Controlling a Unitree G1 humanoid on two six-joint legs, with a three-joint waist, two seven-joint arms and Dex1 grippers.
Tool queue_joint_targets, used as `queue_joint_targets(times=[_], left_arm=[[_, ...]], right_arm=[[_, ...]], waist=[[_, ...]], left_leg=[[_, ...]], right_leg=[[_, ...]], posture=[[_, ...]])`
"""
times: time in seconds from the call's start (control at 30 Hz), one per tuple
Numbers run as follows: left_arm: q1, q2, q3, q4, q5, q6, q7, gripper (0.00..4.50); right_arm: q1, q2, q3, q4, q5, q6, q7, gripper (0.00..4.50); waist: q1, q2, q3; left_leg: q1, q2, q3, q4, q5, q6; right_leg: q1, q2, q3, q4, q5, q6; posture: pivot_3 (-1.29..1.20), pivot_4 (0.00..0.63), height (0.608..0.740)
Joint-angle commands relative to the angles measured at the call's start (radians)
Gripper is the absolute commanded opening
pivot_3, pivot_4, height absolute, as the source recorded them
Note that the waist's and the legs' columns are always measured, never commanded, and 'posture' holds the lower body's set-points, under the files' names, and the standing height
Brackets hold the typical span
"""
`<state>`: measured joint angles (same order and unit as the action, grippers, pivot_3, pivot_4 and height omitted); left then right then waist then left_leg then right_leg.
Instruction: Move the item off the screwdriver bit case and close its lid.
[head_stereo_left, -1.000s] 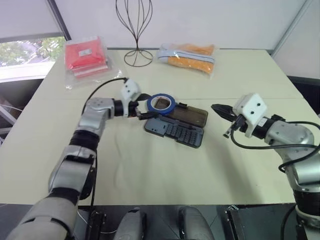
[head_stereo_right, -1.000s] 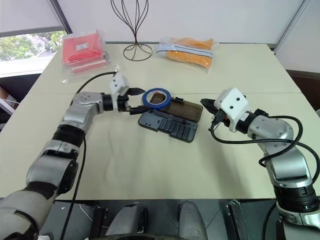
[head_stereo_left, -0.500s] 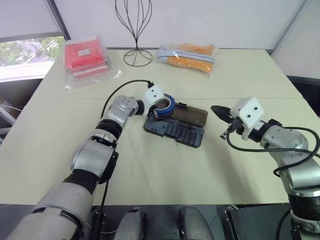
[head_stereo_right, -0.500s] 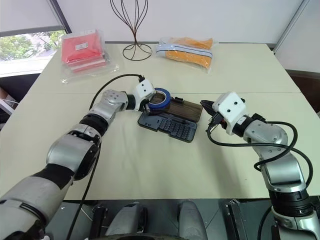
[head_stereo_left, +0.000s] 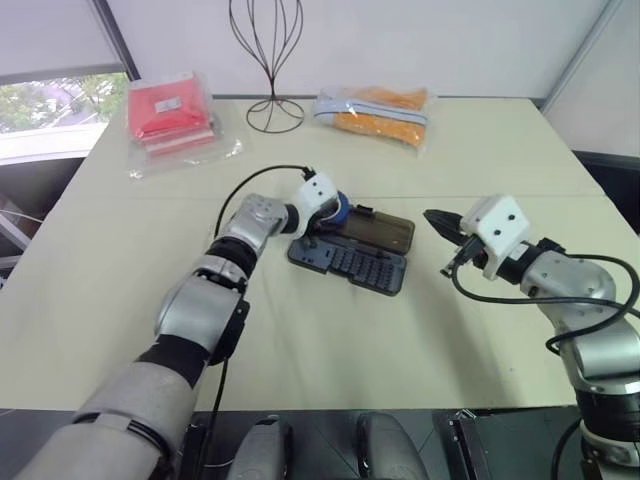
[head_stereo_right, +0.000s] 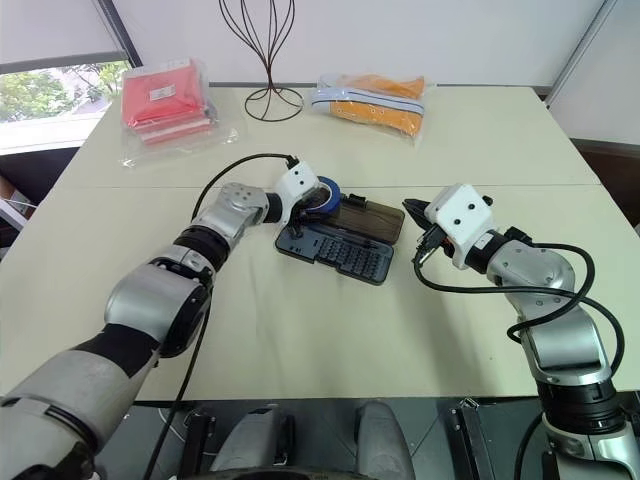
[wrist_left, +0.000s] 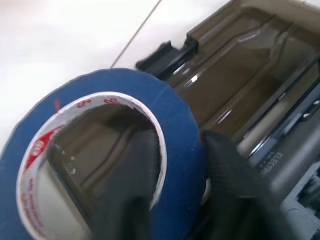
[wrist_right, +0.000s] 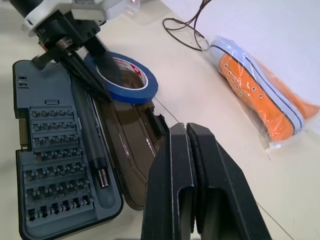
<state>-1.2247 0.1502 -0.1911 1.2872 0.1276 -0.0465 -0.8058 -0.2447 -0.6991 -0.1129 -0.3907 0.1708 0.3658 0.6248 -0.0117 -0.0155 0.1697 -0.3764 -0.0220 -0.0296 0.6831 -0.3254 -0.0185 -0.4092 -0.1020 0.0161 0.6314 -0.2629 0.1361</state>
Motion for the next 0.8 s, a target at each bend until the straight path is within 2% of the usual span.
queue_joint_targets(times=[0.03, 0.23, 0.5, 0.67, 0.8], left_arm=[[-0.016, -0.003, 0.008, 0.001, 0.017, 0.025, 0.016, 0.45], [-0.028, 0.017, 0.071, -0.017, -0.012, -0.005, 0.131, 0.45], [0.025, 0.129, 0.157, -0.118, -0.044, -0.071, 0.292, 0.45], [0.178, 0.229, 0.273, -0.335, -0.112, 0.049, 0.404, 0.45], [0.390, 0.290, 0.390, -0.662, -0.157, 0.234, 0.538, 0.45]], right_arm=[[0.001, -0.002, -0.020, -0.045, 0.000, -0.012, -0.009, 0.00], [0.001, -0.001, -0.018, -0.046, 0.000, -0.009, -0.011, 0.00], [-0.002, 0.014, 0.013, -0.044, 0.003, -0.007, -0.005, 0.00], [-0.012, 0.026, 0.050, -0.031, 0.008, -0.012, 0.012, 0.00], [-0.033, 0.036, 0.081, -0.011, 0.013, -0.020, 0.030, 0.00]], waist=[[0.000, 0.000, 0.000], [0.000, 0.000, 0.000], [0.000, 0.000, 0.000], [-0.007, 0.000, 0.000], [-0.007, 0.000, 0.000]], left_leg=[[0.000, 0.000, 0.000, 0.000, 0.000, 0.000], [0.000, 0.000, 0.000, 0.000, 0.000, 0.000], [0.000, 0.000, -0.001, 0.000, 0.000, -0.001], [0.000, 0.001, -0.002, 0.000, 0.001, -0.002], [0.000, 0.001, -0.003, 0.000, 0.003, -0.005]], right_leg=[[0.000, 0.000, 0.000, 0.000, 0.000, 0.000], [0.000, 0.000, 0.000, 0.000, 0.000, 0.000], [-0.001, 0.000, 0.000, 0.001, 0.000, 0.000], [-0.002, 0.000, 0.001, 0.002, 0.000, 0.000], [-0.003, 0.000, 0.001, 0.003, 0.000, 0.000]], posture=[[0.00, 0.150, 0.740], [0.00, 0.150, 0.740], [0.00, 0.150, 0.740], [0.00, 0.150, 0.740], [0.00, 0.150, 0.740]])
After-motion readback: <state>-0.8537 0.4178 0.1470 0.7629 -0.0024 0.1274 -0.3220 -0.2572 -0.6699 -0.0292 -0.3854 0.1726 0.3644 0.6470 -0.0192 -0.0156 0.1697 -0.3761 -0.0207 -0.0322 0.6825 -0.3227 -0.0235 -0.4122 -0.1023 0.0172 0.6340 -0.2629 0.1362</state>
